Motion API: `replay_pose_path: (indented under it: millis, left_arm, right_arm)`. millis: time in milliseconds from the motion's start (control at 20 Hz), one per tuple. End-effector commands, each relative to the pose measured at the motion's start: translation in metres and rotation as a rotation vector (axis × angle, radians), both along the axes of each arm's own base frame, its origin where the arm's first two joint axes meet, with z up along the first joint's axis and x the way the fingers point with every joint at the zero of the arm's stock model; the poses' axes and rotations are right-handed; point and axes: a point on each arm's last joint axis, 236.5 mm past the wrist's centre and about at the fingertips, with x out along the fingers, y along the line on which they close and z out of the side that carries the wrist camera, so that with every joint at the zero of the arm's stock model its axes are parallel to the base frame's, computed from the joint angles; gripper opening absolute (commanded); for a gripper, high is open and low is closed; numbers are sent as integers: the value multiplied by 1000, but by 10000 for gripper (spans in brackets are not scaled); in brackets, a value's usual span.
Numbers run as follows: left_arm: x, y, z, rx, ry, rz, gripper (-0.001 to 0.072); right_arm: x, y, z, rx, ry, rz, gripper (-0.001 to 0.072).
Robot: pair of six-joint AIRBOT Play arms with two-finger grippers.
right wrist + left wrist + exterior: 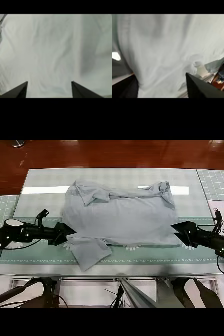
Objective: Fold the shirts.
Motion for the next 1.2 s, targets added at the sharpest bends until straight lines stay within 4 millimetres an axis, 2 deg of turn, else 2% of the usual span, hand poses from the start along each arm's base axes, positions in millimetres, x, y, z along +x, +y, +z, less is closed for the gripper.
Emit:
replay_pose_path:
  millis: [0,100,150,200,300,500,650,800,950,1100,1150]
  left_arm:
    - [24,-21,2,-6,-97,39,47]
    - [30,-28,10,-43,-135,38,28]
    - [30,-28,10,-43,-136,39,27]
    - [30,-28,10,-43,-137,37,27]
    - [30,-28,10,-43,-137,37,27]
    - [30,-28,10,-43,-137,37,27]
    - [30,-28,10,-42,-138,37,27]
    - [30,-28,10,-41,-142,33,27]
    - [31,-28,10,-40,-143,34,27]
    - [31,-28,10,-40,-143,34,28]
    - [31,-28,10,-39,-143,34,28]
  right_arm:
    - [0,-20,3,-48,12,-33,629]
    - [-17,-65,-6,-185,111,-91,629]
    - [-32,-81,-16,-220,187,-132,629]
    - [-48,-86,-29,-231,268,-145,629]
    - [-74,-78,-50,-210,383,-88,629]
    - [-76,-58,-62,-76,444,-53,629]
    - [-66,-56,-68,-46,413,-39,629]
    - [-46,-54,-72,-17,356,-57,629]
    - [-25,-38,-83,10,340,-38,629]
    - [5,-22,-82,36,285,-28,627]
    - [13,-19,-81,23,277,-3,597]
